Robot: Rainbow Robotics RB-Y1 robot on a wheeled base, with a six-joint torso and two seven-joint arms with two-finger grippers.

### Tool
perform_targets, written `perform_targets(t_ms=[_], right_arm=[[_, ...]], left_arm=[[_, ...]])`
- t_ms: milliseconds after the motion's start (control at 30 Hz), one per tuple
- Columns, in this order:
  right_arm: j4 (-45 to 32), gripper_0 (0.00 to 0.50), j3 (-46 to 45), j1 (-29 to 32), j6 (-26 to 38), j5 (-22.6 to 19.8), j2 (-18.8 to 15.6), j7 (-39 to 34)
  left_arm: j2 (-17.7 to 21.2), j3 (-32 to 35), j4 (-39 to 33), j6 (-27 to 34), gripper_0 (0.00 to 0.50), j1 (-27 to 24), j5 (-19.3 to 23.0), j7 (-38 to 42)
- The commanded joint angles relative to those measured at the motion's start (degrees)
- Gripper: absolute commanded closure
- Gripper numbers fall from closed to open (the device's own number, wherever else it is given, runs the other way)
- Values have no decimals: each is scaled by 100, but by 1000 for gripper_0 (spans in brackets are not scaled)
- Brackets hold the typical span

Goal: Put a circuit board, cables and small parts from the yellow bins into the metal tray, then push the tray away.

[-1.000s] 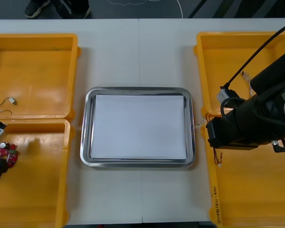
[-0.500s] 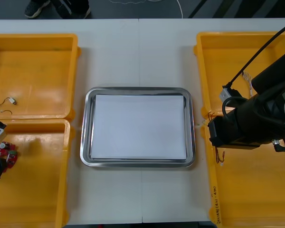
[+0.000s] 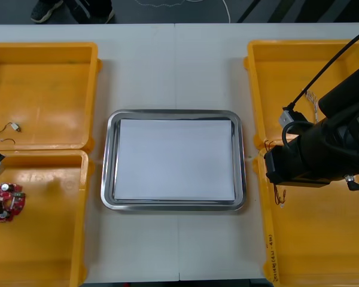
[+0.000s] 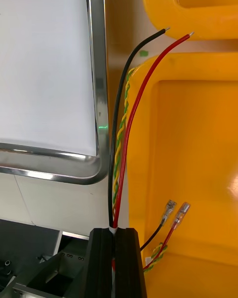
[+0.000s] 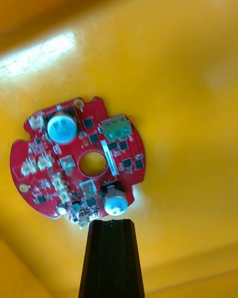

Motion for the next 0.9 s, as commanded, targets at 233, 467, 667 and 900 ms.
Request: perform_targets(t_ms=[233, 467, 667, 900], right_arm=[[-25, 500, 38, -168, 26, 2, -191, -205], [-25, 500, 38, -168, 26, -16, -191, -214], [-25, 500, 38, -168, 26, -16, -191, -214], [-25, 500, 38, -168, 26, -16, -191, -214]], left_arm=[[-58, 349, -610, 49, 500, 692, 268, -531], [-58, 340, -610, -74, 70, 684, 321, -522], [-58, 340, -610, -74, 0, 587, 339, -470], [-58, 278, -602, -57, 0, 420, 260, -338]])
